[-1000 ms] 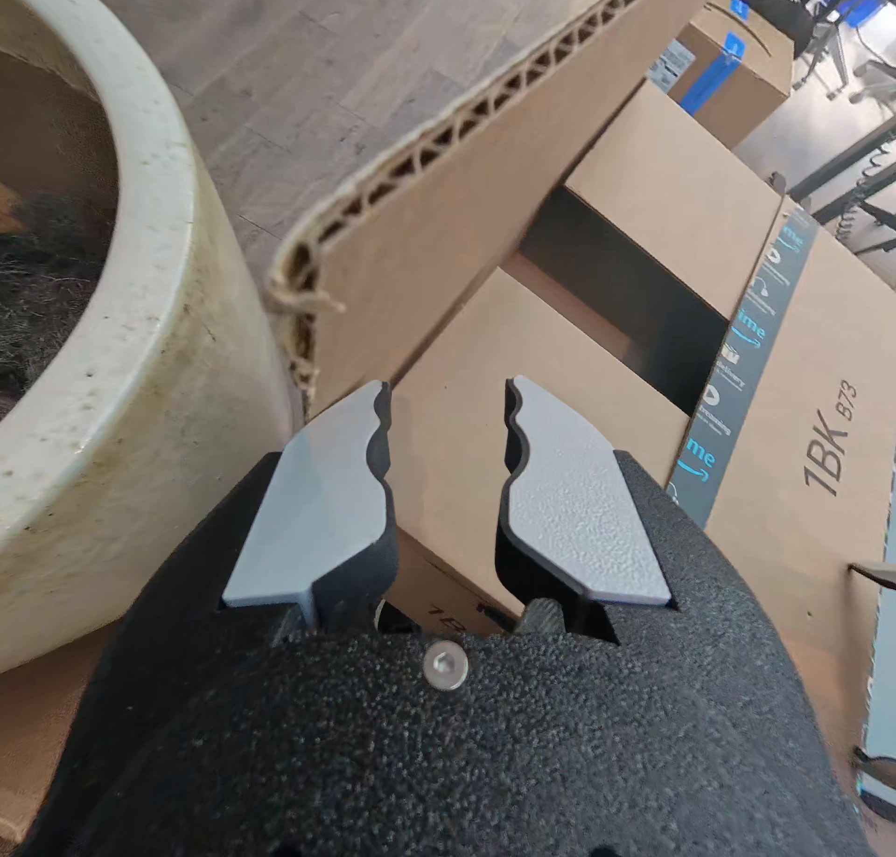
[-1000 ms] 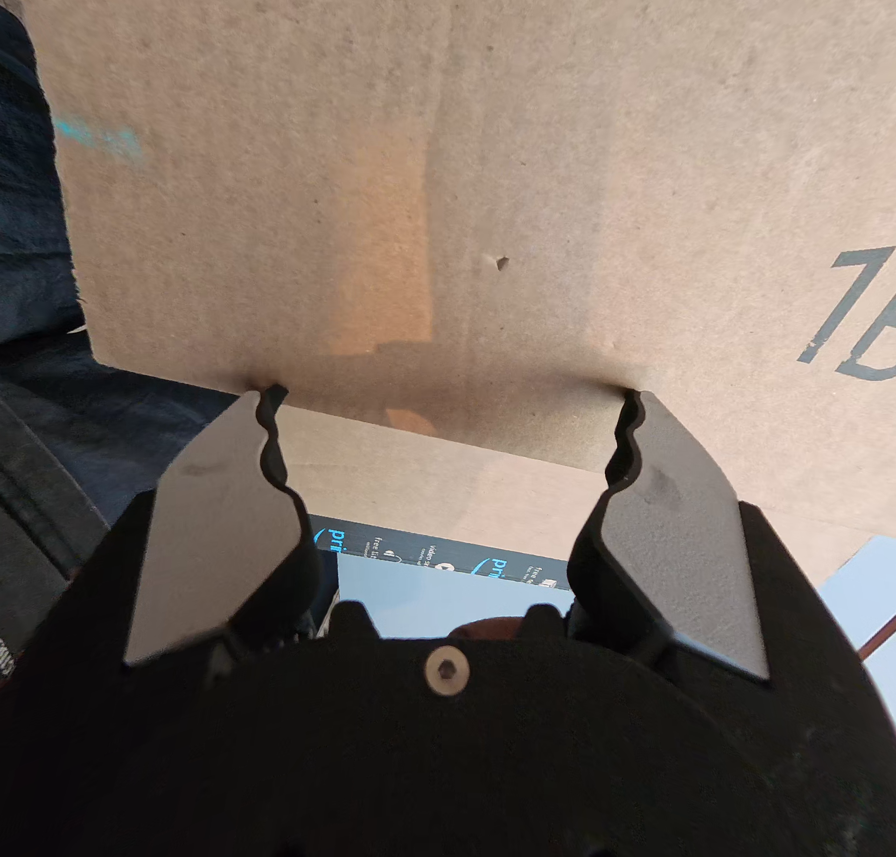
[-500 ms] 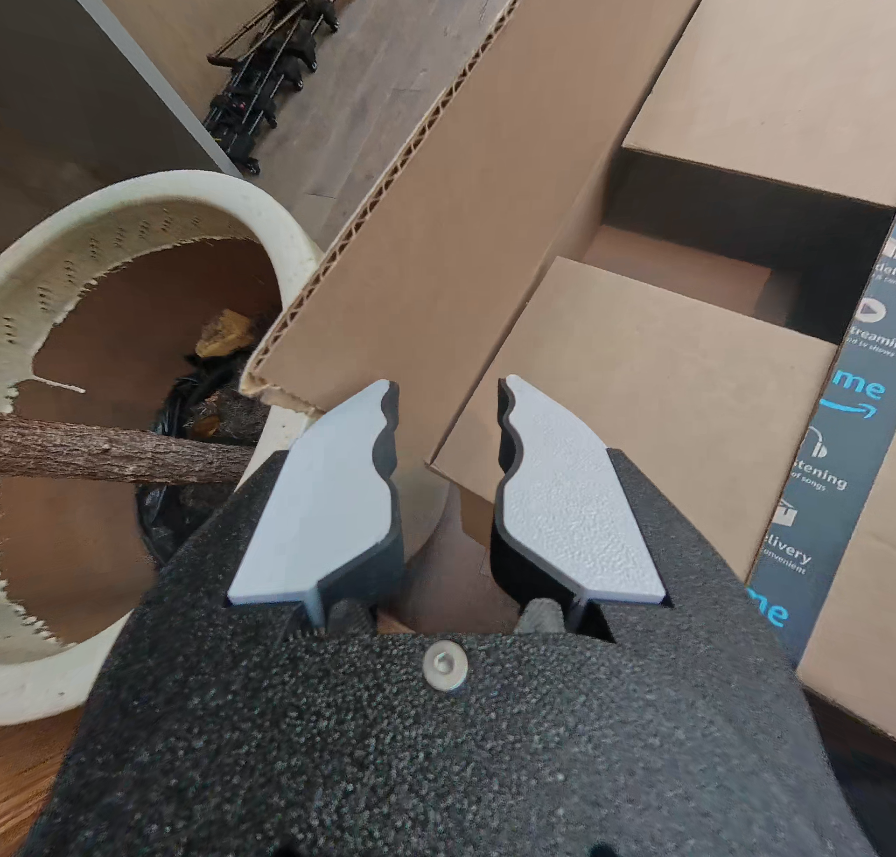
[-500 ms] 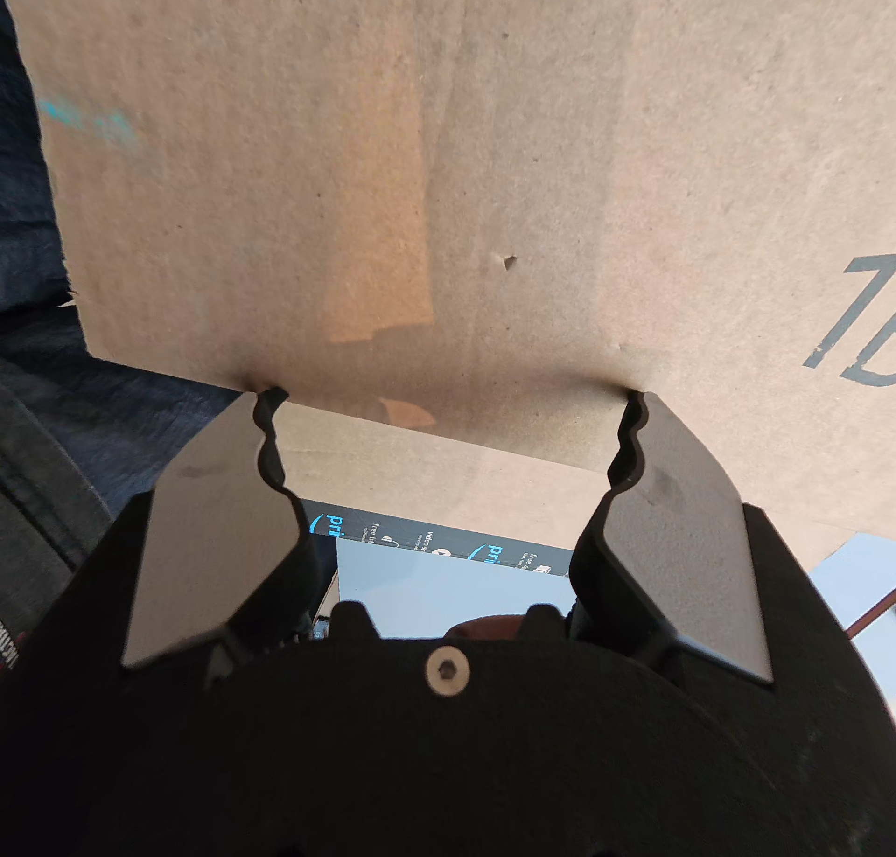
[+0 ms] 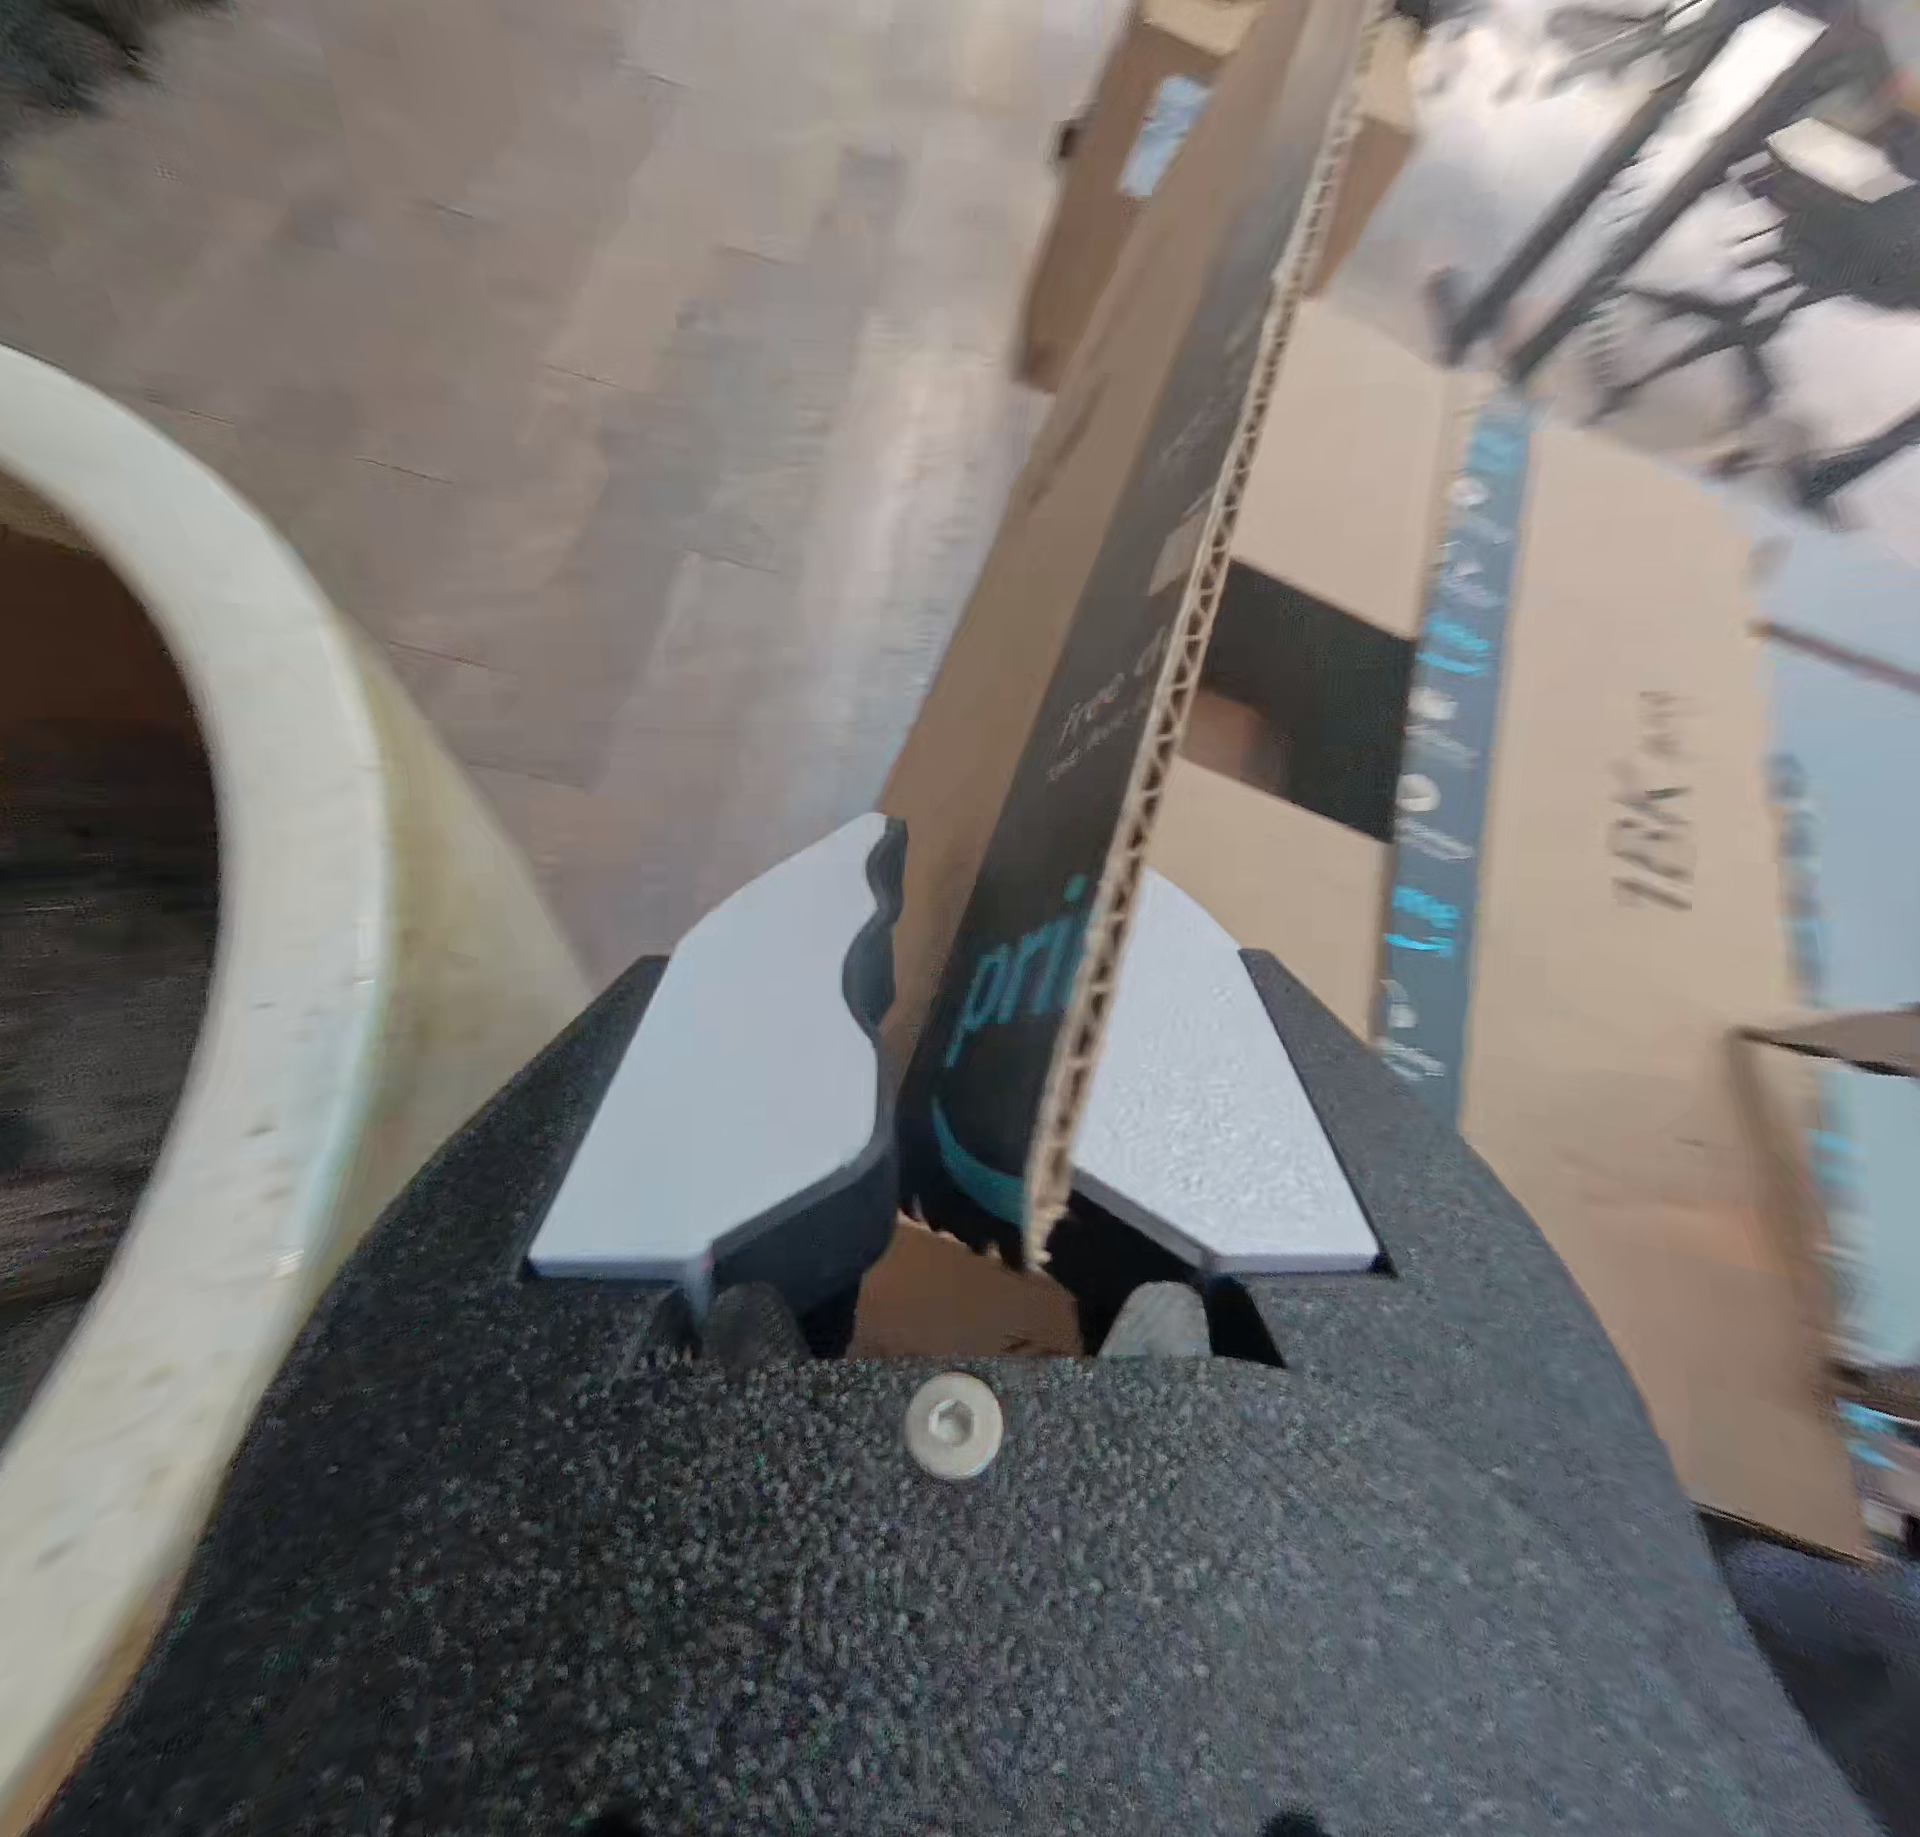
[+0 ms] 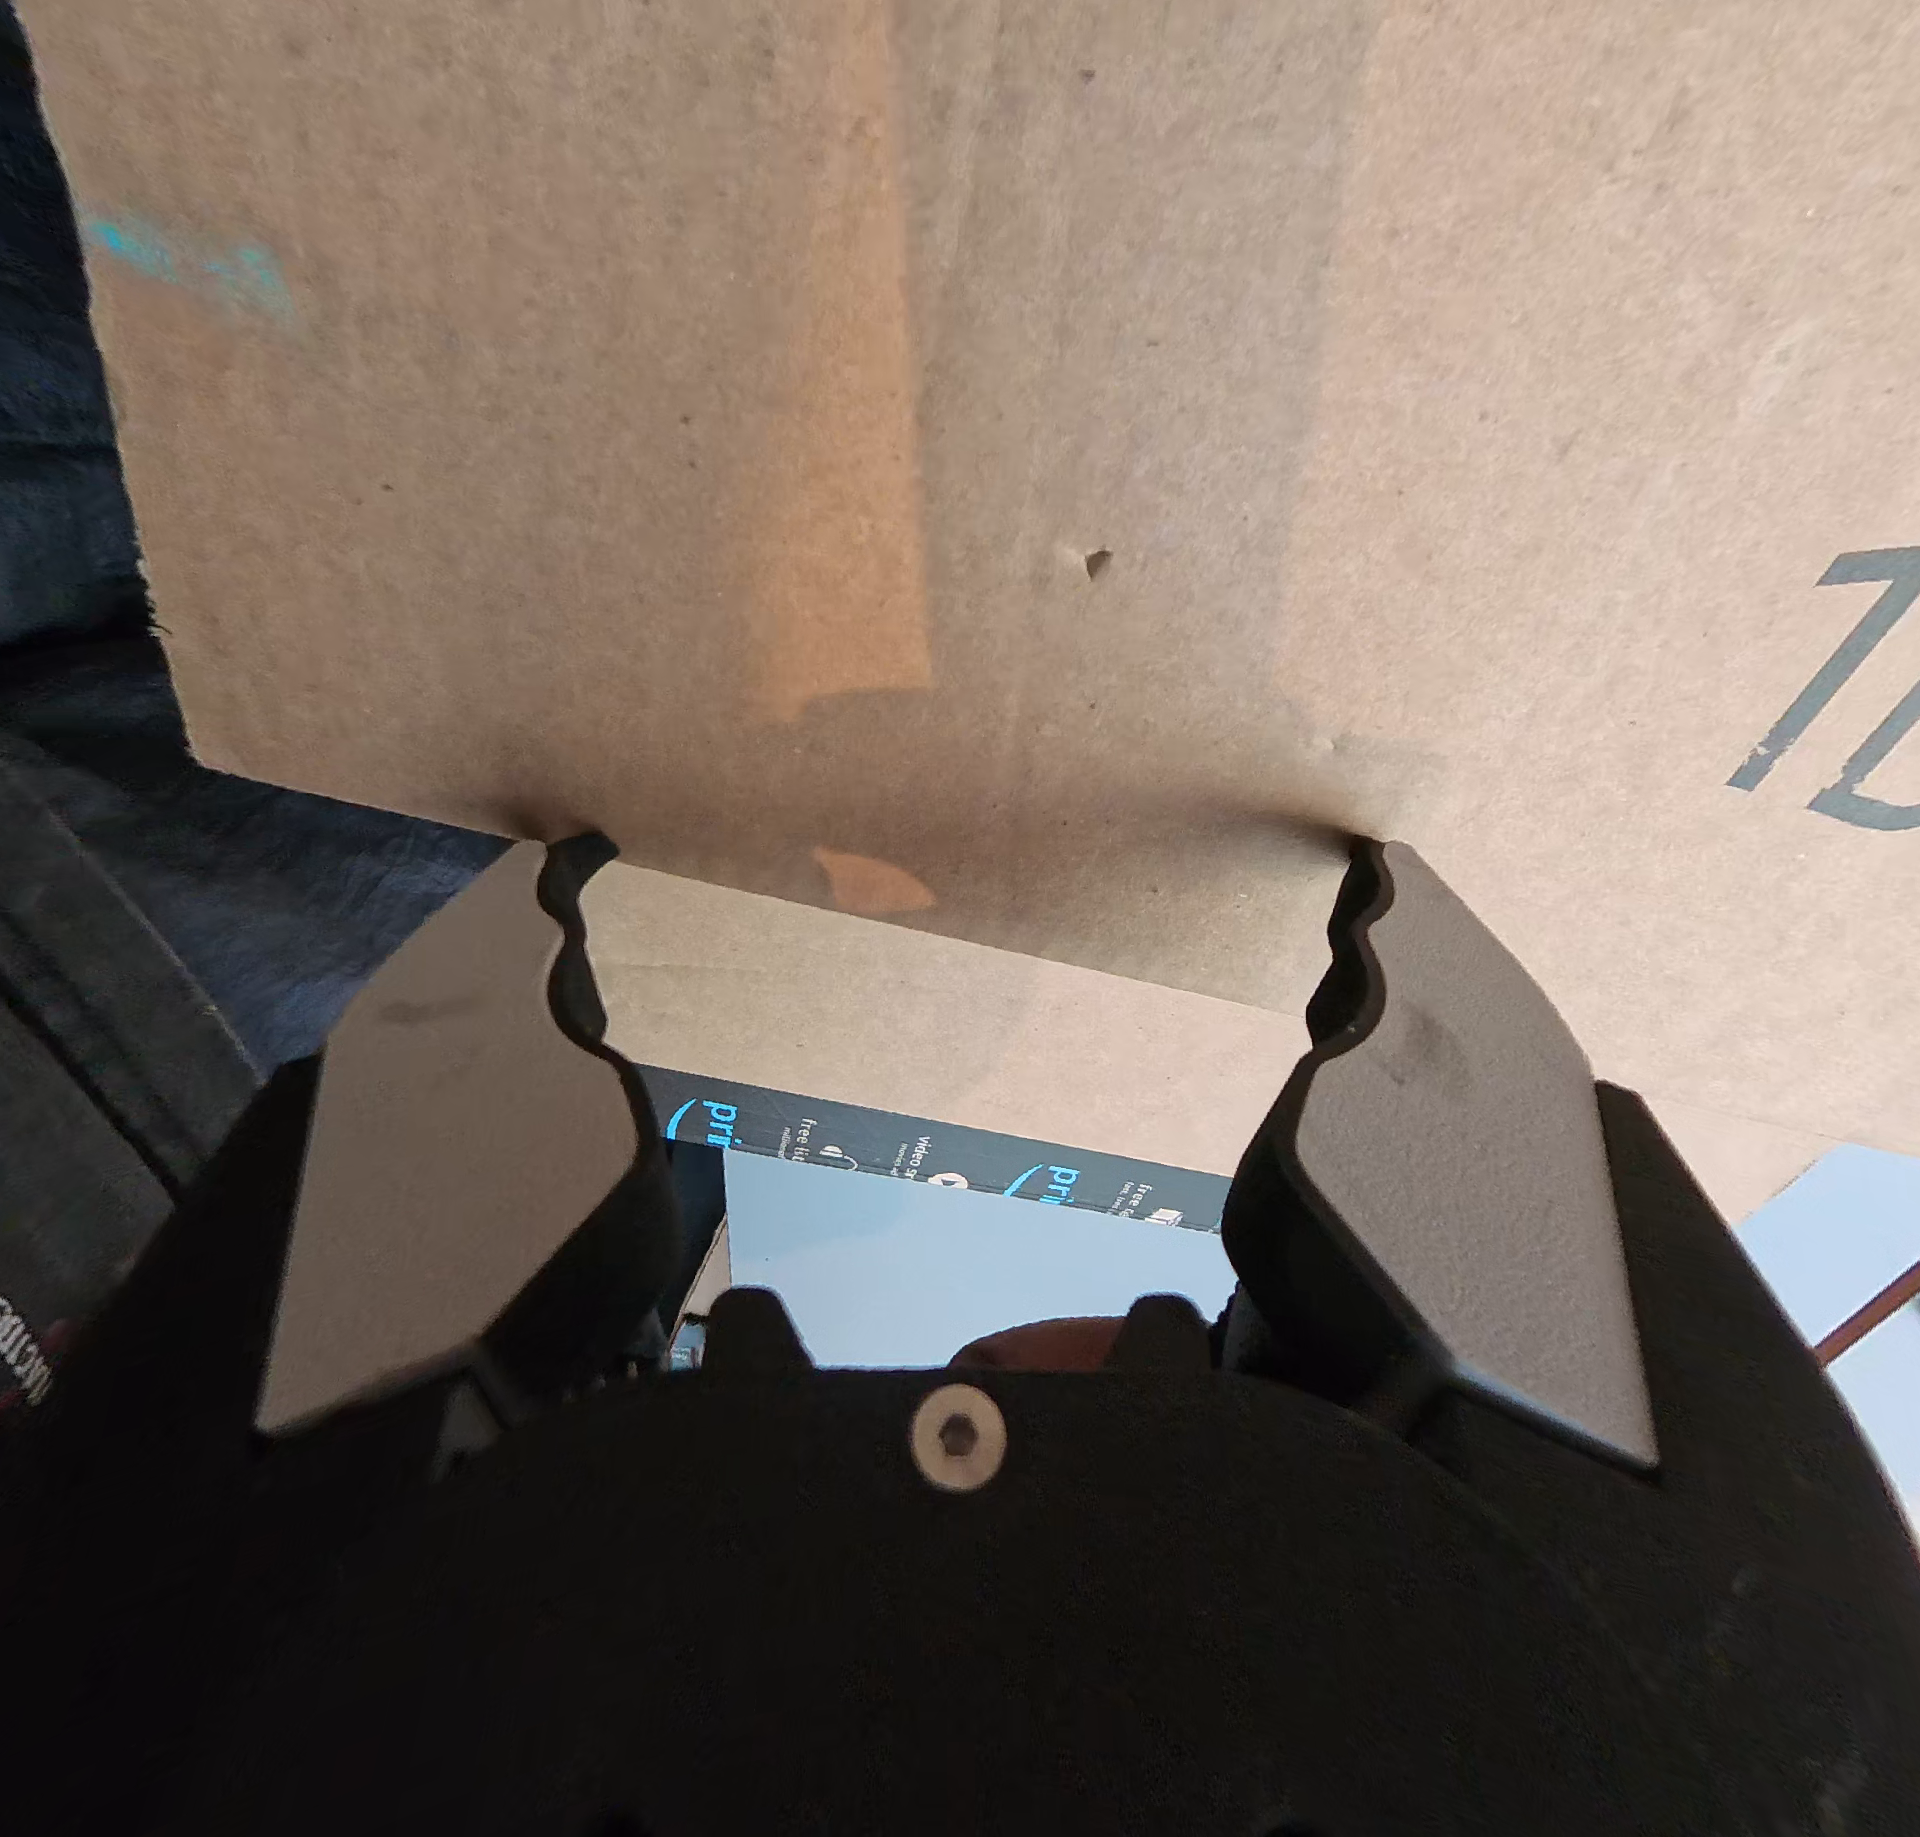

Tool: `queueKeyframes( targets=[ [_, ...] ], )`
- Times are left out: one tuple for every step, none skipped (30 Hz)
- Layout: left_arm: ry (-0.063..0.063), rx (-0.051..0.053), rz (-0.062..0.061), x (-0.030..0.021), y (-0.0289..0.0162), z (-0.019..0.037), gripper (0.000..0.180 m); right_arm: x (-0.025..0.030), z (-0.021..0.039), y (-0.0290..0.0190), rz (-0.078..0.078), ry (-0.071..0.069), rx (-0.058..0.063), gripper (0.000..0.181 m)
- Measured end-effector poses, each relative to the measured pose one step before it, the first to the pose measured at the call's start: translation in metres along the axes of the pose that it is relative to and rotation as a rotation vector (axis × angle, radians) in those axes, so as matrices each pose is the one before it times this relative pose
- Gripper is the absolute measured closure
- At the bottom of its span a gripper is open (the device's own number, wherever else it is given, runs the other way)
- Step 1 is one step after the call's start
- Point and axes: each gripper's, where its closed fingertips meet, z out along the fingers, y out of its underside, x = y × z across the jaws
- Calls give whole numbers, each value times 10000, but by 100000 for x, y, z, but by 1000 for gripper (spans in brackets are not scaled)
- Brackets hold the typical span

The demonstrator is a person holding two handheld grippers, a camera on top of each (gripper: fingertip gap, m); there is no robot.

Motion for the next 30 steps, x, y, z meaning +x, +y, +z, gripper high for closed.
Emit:
queueKeyframes(
  targets=[
    [571, 41, -1075, -749, -297, 319, 156, 2, 15, -5, -14, 4, 7, 47],
    [267, -101, -682, -1187, -265, 85, 158, -2, 12, -10, -5, -8, 18, 47],
    [400, -236, -580, -973, -260, 89, 159, -3, 22, -34, 3, -15, 17, 47],
    [431, -264, -533, -872, -277, 93, 159, 8, 22, -50, 12, -8, 15, 47],
    [340, -264, -585, -979, -275, 68, 159, 25, 8, -62, 18, -9, 23, 47],
    [398, -326, -729, -977, -186, 55, 158, 3, 21, -30, 25, -22, 0, 47],
    [406, -224, -919, -1032, -379, 17, 157, 4, 3, -17, -2, -11, 3, 48],
    [356, -263, -845, -1047, -387, 40, 156, 14, -5, -25, 1, -12, 22, 49],
    [374, -243, -700, -869, -448, 56, 155, 3, -6, -18, 18, -18, 37, 49],
    [337, -255, -738, -795, -455, 54, 154, 25, -22, -6, 17, -19, 44, 50],
    [230, -255, -791, -833, -479, 29, 152, 11, -29, -4, 22, -23, 49, 50],
    [137, -227, -658, -849, -536, 33, 150, 29, -30, -25, 30, -22, 47, 51],
    [36, -143, -558, -955, -550, 67, 150, 23, -20, -22, 27, -18, 32, 51],
    [-96, -50, -631, -1147, -531, 92, 145, 6, 1, -42, 21, -18, 14, 52],
    [-208, 95, -572, -1208, -556, 154, 141, 3, 6, -43, 15, -21, 6, 52],
    [-133, 209, -217, -782, -485, 225, 138, 1, 13, -49, 18, -17, -16, 52],
    [9, 137, 179, -157, -108, 268, 130, 18, -16, -24, 16, -8, -27, 53],
    [-26, -1, 448, 181, 372, 365, 116, 18, -26, -20, 29, -8, -10, 53],
    [7, 2, 559, 551, 603, 342, 104, 28, -37, -11, 44, -5, 6, 55],
    [-166, 184, 634, 526, 558, 93, 96, 64, -56, 0, 35, 7, 9, 56],
    [-214, 150, 668, 577, 783, -134, 89, 46, -76, 10, 13, -4, -5, 57],
    [-178, 139, 586, 628, 882, -255, 83, 8, -70, 2, 9, -26, -29, 58],
    [-93, 212, 468, 728, 909, -317, 82, 51, -79, 13, -10, -13, -58, 59],
    [-59, 281, 376, 777, 894, -302, 82, 77, -86, 54, -57, -5, -95, 61],
    [86, 291, 341, 942, 937, -235, 83, 111, -104, 98, -105, -16, -132, 63],
    [134, 139, 271, 900, 1032, -137, 84, 130, -158, 112, -140, -49, -164, 65],
    [19, 3, 217, 647, 1096, -76, 85, 134, -217, 117, -170, -115, -184, 66],
    [-110, 19, 262, 407, 931, -90, 86, 220, -255, 121, -189, -134, -223, 66],
    [-178, 43, 212, 184, 782, -100, 88, 418, -316, 75, -261, -68, -236, 65],
    [-228, 1, 46, -66, 736, -41, 90, 676, -409, -64, -378, 49, -169, 65]
  ],
)
